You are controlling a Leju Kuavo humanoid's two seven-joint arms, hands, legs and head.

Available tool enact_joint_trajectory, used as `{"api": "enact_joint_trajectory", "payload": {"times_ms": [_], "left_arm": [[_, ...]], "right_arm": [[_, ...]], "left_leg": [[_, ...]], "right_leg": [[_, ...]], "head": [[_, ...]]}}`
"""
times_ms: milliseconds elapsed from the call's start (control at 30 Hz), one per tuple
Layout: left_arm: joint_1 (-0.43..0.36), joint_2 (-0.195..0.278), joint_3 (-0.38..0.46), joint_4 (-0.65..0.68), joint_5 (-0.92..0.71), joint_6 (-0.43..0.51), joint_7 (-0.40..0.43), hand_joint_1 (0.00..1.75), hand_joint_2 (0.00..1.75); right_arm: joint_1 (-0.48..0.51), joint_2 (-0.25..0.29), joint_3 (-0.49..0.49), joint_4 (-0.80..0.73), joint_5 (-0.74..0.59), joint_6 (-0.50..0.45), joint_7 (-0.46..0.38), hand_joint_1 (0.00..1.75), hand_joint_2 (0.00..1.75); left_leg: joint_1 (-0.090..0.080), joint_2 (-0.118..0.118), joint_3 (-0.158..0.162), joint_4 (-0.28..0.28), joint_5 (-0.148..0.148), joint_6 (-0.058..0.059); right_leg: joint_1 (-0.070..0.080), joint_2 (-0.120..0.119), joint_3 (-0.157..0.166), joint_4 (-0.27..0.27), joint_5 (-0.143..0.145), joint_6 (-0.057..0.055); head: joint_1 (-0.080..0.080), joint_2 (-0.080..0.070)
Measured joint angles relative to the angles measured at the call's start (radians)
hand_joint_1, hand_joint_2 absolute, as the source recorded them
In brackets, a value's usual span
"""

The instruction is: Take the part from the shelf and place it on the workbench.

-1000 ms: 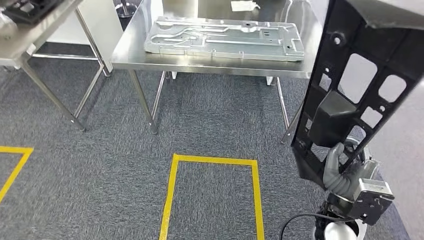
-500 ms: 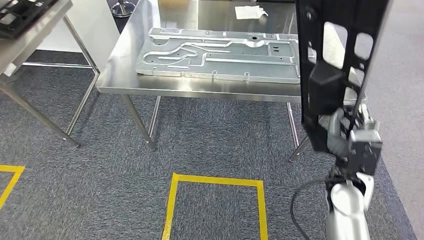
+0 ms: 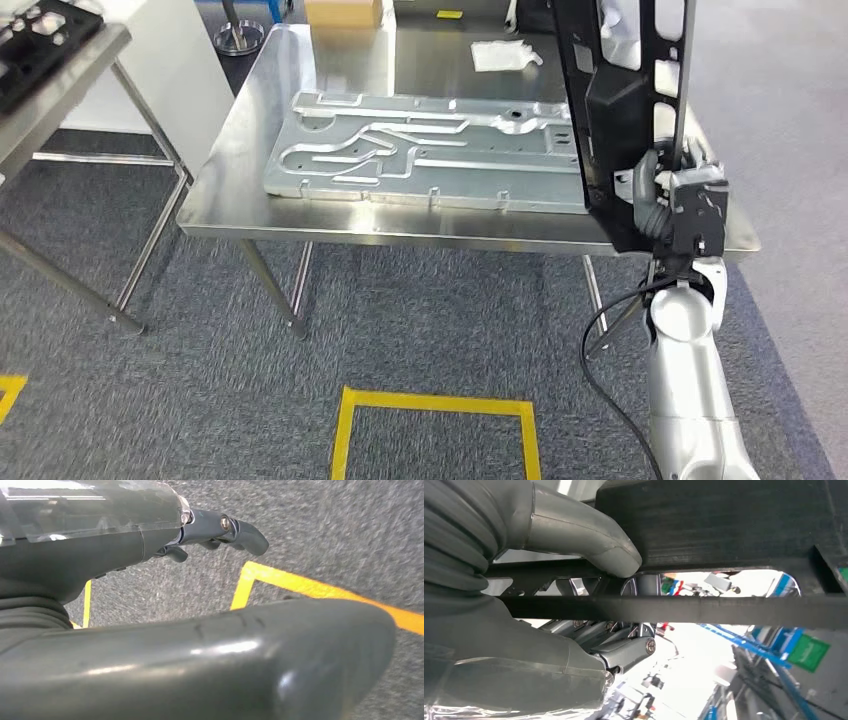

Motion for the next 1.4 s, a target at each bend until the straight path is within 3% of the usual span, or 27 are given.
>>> {"api": "enact_joint_trajectory", "payload": {"times_ms": [167, 233, 267, 333, 367, 400, 433, 533, 600, 667, 700, 733, 800, 867, 1033, 1100, 1167, 1200, 1233, 1267, 1333, 1400], "left_arm": [[-0.002, -0.002, 0.000, -0.001, 0.001, 0.000, -0.001, 0.00, 0.00], [-0.008, -0.004, 0.003, -0.002, 0.003, -0.001, -0.005, 0.00, 0.00], [-0.010, -0.004, 0.004, -0.002, 0.005, -0.002, -0.007, 0.00, 0.00], [-0.010, -0.006, 0.009, -0.002, 0.010, -0.004, -0.014, 0.00, 0.00], [-0.008, -0.008, 0.012, -0.002, 0.012, -0.005, -0.017, 0.00, 0.00], [-0.007, -0.009, 0.014, -0.001, 0.013, -0.005, -0.019, 0.00, 0.00], [-0.006, -0.009, 0.014, -0.001, 0.014, -0.005, -0.019, 0.00, 0.00], [-0.009, -0.009, 0.014, -0.001, 0.017, -0.006, -0.019, 0.00, 0.00], [-0.010, -0.008, 0.014, -0.001, 0.019, -0.007, -0.018, 0.00, 0.00], [-0.011, -0.008, 0.014, -0.001, 0.020, -0.009, -0.017, 0.00, 0.00], [-0.011, -0.008, 0.014, -0.001, 0.020, -0.010, -0.017, 0.00, 0.00], [-0.011, -0.008, 0.014, -0.001, 0.020, -0.011, -0.017, 0.00, 0.00], [-0.011, -0.006, 0.014, -0.001, 0.020, -0.017, -0.016, 0.00, 0.00], [-0.012, -0.003, 0.012, -0.001, 0.018, -0.026, -0.013, 0.00, 0.00], [-0.016, 0.001, 0.001, -0.001, 0.006, -0.040, -0.008, 0.00, 0.00], [-0.017, 0.004, -0.005, -0.001, 0.002, -0.044, -0.009, 0.00, 0.00], [-0.018, 0.007, -0.011, -0.001, 0.000, -0.044, -0.011, 0.00, 0.00], [-0.019, 0.008, -0.013, -0.001, -0.001, -0.045, -0.012, 0.00, 0.00], [-0.020, 0.009, -0.016, -0.001, -0.001, -0.045, -0.012, 0.00, 0.00], [-0.021, 0.009, -0.018, -0.001, -0.002, -0.045, -0.013, 0.00, 0.00], [-0.023, 0.010, -0.023, -0.001, -0.002, -0.045, -0.013, 0.00, 0.00], [-0.025, 0.011, -0.027, -0.001, -0.001, -0.045, -0.013, 0.00, 0.00]], "right_arm": [[-0.006, -0.004, 0.001, 0.001, -0.001, 0.000, 0.000, 1.75, 1.75], [-0.035, -0.013, 0.009, 0.015, -0.003, 0.001, -0.001, 1.75, 1.75], [-0.049, -0.017, 0.016, 0.028, -0.002, 0.001, 0.001, 1.75, 1.75], [-0.083, -0.026, 0.048, 0.076, 0.017, -0.006, 0.023, 1.75, 1.75], [-0.096, -0.030, 0.065, 0.099, 0.030, -0.011, 0.038, 1.75, 1.75], [-0.112, -0.033, 0.079, 0.117, 0.046, -0.016, 0.051, 1.75, 1.75], [-0.123, -0.034, 0.087, 0.125, 0.058, -0.018, 0.057, 1.75, 1.75], [-0.162, -0.038, 0.108, 0.148, 0.109, -0.024, 0.079, 1.75, 1.75], [-0.196, -0.041, 0.122, 0.178, 0.150, -0.033, 0.095, 1.75, 1.75], [-0.231, -0.043, 0.135, 0.218, 0.185, -0.039, 0.109, 1.75, 1.75], [-0.247, -0.044, 0.141, 0.239, 0.202, -0.041, 0.116, 1.75, 1.75], [-0.264, -0.045, 0.147, 0.260, 0.220, -0.044, 0.122, 1.75, 1.75], [-0.304, -0.048, 0.158, 0.302, 0.261, -0.053, 0.133, 1.75, 1.75], [-0.351, -0.053, 0.167, 0.345, 0.303, -0.067, 0.141, 1.75, 1.75], [-0.438, -0.065, 0.192, 0.445, 0.404, -0.085, 0.154, 1.75, 1.75], [-0.472, -0.067, 0.210, 0.489, 0.466, -0.080, 0.168, 1.75, 1.75], [-0.508, -0.066, 0.243, 0.553, 0.565, -0.070, 0.194, 1.75, 1.75], [-0.521, -0.064, 0.262, 0.588, 0.613, -0.066, 0.207, 1.75, 1.75], [-0.528, -0.061, 0.281, 0.620, 0.647, -0.065, 0.217, 1.75, 1.75], [-0.534, -0.057, 0.296, 0.647, 0.668, -0.065, 0.223, 1.75, 1.75], [-0.551, -0.048, 0.316, 0.691, 0.682, -0.069, 0.226, 1.75, 1.75], [-0.571, -0.041, 0.327, 0.726, 0.685, -0.073, 0.224, 1.75, 1.75]], "left_leg": [[0.002, -0.001, 0.004, -0.003, -0.003, 0.002], [0.006, -0.003, 0.020, -0.008, -0.017, 0.007], [0.008, -0.004, 0.033, -0.011, -0.029, 0.009], [0.010, -0.009, 0.083, -0.011, -0.073, 0.000], [0.010, -0.012, 0.103, -0.011, -0.092, -0.006], [0.009, -0.015, 0.119, -0.011, -0.106, -0.014], [0.008, -0.016, 0.118, -0.011, -0.109, -0.019], [0.005, -0.007, 0.105, 0.014, -0.131, -0.035], [0.008, 0.004, 0.055, 0.120, -0.179, -0.044], [0.012, 0.009, -0.018, 0.255, -0.222, -0.048], [0.013, 0.011, -0.040, 0.287, -0.218, -0.049], [0.014, 0.011, -0.044, 0.279, -0.194, -0.049], [0.014, 0.012, -0.001, 0.159, -0.107, -0.043], [0.010, 0.013, 0.049, 0.043, -0.061, -0.035], [0.011, 0.011, 0.073, -0.005, -0.072, -0.015], [0.015, 0.011, 0.080, -0.014, -0.071, -0.007], [0.015, 0.011, 0.084, -0.014, -0.074, -0.003], [0.016, 0.011, 0.086, -0.014, -0.077, -0.003], [0.016, 0.010, 0.090, -0.013, -0.079, -0.003], [0.018, 0.009, 0.094, -0.012, -0.083, -0.005], [0.017, 0.005, 0.099, -0.005, -0.091, -0.012], [0.015, 0.000, 0.097, 0.001, -0.097, -0.022]], "right_leg": [[-0.002, -0.002, 0.004, -0.001, -0.004, 0.001], [-0.006, -0.008, -0.037, 0.081, -0.036, 0.011], [-0.010, -0.012, -0.089, 0.164, -0.060, 0.019], [-0.016, -0.016, -0.188, 0.170, 0.049, 0.026], [-0.016, -0.016, -0.216, 0.138, 0.112, 0.021], [-0.014, -0.017, -0.218, 0.071, 0.177, 0.012], [-0.011, -0.017, -0.214, 0.066, 0.170, 0.003], [-0.020, -0.019, -0.200, 0.046, 0.155, -0.018], [-0.021, -0.022, -0.189, 0.041, 0.151, -0.029], [-0.019, -0.023, -0.179, 0.042, 0.144, -0.036], [-0.017, -0.023, -0.173, 0.043, 0.139, -0.036], [-0.016, -0.023, -0.166, 0.044, 0.134, -0.036], [-0.016, -0.023, -0.150, 0.047, 0.121, -0.032], [-0.012, -0.023, -0.143, 0.052, 0.109, -0.024], [-0.011, -0.025, -0.152, 0.067, 0.092, 0.000], [-0.014, -0.024, -0.197, 0.155, 0.049, 0.009], [-0.017, -0.024, -0.277, 0.290, 0.002, 0.016], [-0.018, -0.024, -0.307, 0.333, -0.001, 0.018], [-0.019, -0.024, -0.319, 0.338, 0.018, 0.019], [-0.021, -0.024, -0.311, 0.303, 0.055, 0.020], [-0.024, -0.024, -0.259, 0.169, 0.139, 0.019], [-0.020, -0.023, -0.224, 0.079, 0.169, 0.012]], "head": [[0.001, 0.000], [0.001, 0.000], [0.001, 0.000], [0.001, 0.000], [0.001, 0.000], [0.001, 0.000], [0.001, 0.000], [0.001, 0.000], [0.001, 0.000], [0.001, 0.000], [0.001, 0.000], [0.001, 0.000], [0.001, 0.000], [0.001, 0.000], [0.001, 0.000], [0.002, 0.000], [0.001, 0.000], [0.001, 0.000], [0.001, 0.000], [0.002, 0.000], [0.001, 0.000], [0.001, 0.000]]}}
